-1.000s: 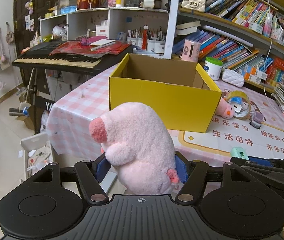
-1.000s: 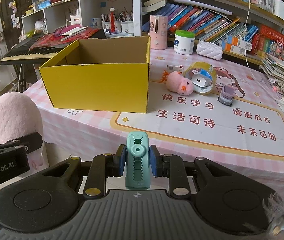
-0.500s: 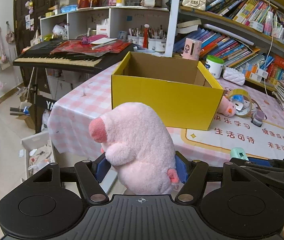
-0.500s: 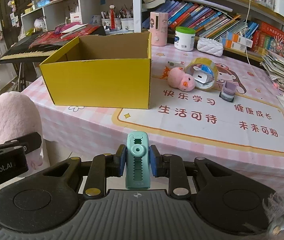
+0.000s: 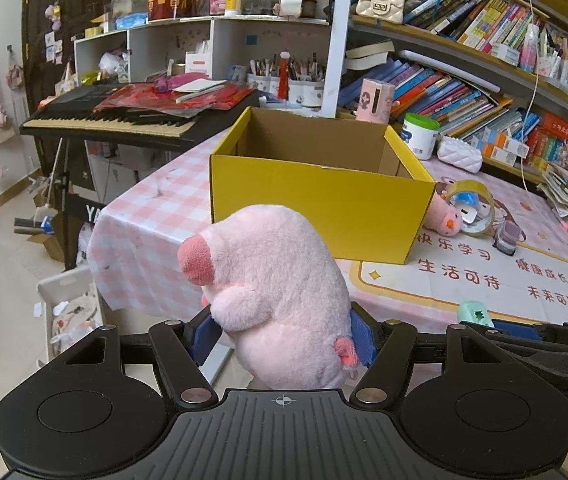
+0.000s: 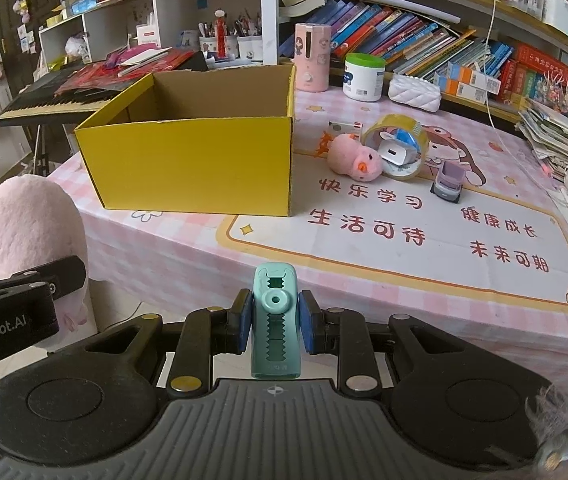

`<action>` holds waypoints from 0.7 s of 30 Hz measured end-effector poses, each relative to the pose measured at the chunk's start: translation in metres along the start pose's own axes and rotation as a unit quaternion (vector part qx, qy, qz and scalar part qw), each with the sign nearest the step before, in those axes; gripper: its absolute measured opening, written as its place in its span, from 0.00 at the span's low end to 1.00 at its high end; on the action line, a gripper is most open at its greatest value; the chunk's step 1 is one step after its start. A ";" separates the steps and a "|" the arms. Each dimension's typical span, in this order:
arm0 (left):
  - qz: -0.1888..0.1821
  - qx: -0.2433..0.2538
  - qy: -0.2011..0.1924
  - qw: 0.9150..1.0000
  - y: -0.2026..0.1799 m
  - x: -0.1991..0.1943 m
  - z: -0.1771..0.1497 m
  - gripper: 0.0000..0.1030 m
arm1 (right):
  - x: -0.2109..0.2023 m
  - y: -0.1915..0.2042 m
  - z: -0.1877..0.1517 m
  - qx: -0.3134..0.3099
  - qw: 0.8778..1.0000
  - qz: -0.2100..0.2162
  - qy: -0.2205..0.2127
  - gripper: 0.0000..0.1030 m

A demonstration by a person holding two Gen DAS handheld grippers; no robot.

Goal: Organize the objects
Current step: 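Carry the plush pig and green clip up toward the yellow cardboard box with both tools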

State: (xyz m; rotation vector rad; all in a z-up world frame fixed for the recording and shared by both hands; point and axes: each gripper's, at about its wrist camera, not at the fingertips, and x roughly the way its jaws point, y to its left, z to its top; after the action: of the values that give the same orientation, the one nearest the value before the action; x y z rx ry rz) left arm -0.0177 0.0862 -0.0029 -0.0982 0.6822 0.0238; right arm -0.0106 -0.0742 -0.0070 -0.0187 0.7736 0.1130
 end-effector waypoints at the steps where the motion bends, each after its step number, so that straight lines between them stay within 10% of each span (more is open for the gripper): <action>1: 0.000 0.000 0.001 1.000 0.000 0.000 0.000 0.64 | 0.000 0.000 0.000 0.000 1.000 0.000 0.000 0.22; 21: 0.027 -0.008 -0.029 0.999 0.002 0.018 0.033 0.64 | 0.032 0.008 0.036 -0.025 0.999 0.036 -0.009 0.23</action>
State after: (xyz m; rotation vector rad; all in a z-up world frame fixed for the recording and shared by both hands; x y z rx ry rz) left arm 0.0164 0.0915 0.0112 -0.0930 0.6277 0.0841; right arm 0.0365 -0.0610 -0.0033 -0.0369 0.7535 0.1996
